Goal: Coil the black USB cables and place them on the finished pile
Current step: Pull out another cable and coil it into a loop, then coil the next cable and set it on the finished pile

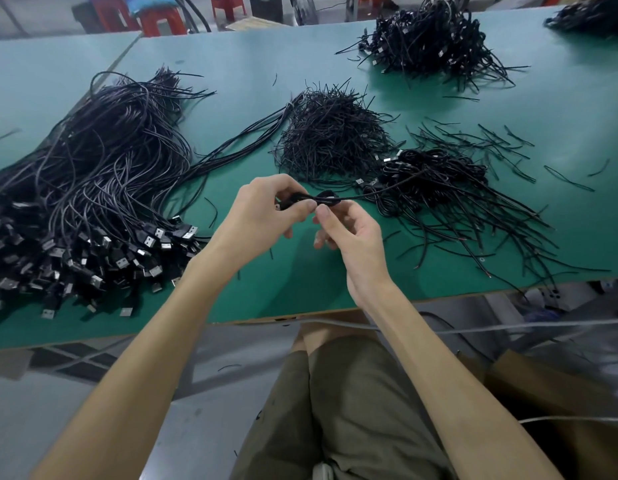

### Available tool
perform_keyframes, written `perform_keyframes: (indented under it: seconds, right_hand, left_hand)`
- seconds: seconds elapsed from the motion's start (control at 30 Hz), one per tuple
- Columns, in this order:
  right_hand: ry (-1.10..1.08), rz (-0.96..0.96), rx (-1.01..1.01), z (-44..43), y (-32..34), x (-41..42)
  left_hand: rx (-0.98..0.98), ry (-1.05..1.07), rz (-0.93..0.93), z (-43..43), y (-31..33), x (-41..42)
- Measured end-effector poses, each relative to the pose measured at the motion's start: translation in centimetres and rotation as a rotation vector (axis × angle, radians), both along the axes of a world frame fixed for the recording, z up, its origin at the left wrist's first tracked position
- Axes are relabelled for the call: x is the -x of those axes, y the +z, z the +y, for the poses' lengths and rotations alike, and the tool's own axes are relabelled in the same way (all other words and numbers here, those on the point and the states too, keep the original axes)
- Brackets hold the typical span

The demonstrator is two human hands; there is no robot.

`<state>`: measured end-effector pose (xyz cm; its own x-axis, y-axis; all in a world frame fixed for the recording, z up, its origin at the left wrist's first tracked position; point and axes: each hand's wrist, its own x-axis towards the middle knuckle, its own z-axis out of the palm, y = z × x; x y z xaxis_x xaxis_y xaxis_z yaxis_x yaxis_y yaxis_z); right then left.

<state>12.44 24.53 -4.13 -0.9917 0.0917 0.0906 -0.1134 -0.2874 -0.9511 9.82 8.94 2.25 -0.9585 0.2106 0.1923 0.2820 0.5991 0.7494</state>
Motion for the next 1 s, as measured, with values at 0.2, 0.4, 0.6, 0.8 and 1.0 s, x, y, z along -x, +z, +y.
perform_keyframes:
  seconds: [0.2,0.4,0.6,0.8,1.0]
  right_hand:
    - [-0.022,-0.021,0.077,0.3,0.2,0.2]
    - [-0.127,-0.208,0.229,0.7,1.4,0.5]
    - [-0.271,-0.198,0.712,5.5,6.6,2.6]
    - [-0.219,-0.201,0.497,5.6,5.1,1.7]
    - [-0.139,-0.256,0.266,4.0,2.8,1.3]
  left_hand:
    - [-0.042,-0.067,-0.1,-0.2,-1.0,0.5]
    - [-0.044,-0.002,-0.113,-1.4,-1.7,0.8]
    - [0.391,0.153,-0.037,-5.4,-1.2,1.3]
    - [0.842,0.259,-0.209,-9.1,-0.5,1.6]
    - [0.776,0.211,-0.165,-9.8,-1.0,1.4]
